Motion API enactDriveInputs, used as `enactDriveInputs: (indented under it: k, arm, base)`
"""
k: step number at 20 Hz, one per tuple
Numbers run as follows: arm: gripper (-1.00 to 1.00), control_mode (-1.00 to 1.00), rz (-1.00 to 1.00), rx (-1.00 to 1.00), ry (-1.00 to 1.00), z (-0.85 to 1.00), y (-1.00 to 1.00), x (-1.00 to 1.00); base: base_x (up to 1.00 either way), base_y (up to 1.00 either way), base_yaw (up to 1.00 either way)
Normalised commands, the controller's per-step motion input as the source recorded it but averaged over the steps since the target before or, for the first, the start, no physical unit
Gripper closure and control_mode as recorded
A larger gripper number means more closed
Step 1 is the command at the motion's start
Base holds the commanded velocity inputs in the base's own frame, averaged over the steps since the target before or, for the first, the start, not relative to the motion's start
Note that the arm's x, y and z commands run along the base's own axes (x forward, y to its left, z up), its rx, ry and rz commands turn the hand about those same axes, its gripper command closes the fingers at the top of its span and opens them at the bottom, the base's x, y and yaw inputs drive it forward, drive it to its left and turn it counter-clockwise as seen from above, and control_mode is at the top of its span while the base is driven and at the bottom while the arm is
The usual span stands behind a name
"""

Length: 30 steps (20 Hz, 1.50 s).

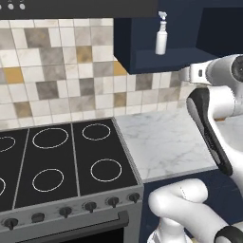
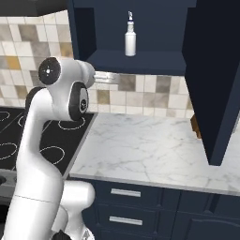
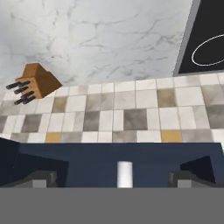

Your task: Locate and retrieve the spray and soap dispenser from the cabinet. Place them next to the sink.

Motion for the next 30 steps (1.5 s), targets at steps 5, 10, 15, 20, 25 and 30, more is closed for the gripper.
enactDriveInputs:
  k: [5, 10, 15, 20, 25, 30]
  arm:
    - [-1.0, -1.0, 0.23, 0.0, -0.09, 0.34, 0.0, 0.34]
    - [-1.0, -1.0, 0.1, -0.04, -0.02, 0.14, 0.29, 0.34]
    - [-1.0, -1.0, -0.06, -0.08, 0.05, 0.12, 0.14, 0.51]
    - [-1.0, -1.0, -0.14, -0.06, 0.1, 0.17, -0.01, 0.46]
    - [-1.0, -1.0, -0.04, -0.01, 0.02, -0.01, -0.05, 0.31]
    - [-1.0, -1.0, -0.01, 0.0, 0.05, -0.01, -0.29, 0.44]
  base:
    - [0.0, 0.0, 0.0]
    - [0.0, 0.0, 0.0]
    - [0.0, 0.0, 0.0]
    - [0.0, 0.0, 0.0]
    - [0.0, 0.0, 0.0]
    - [0.0, 0.0, 0.0]
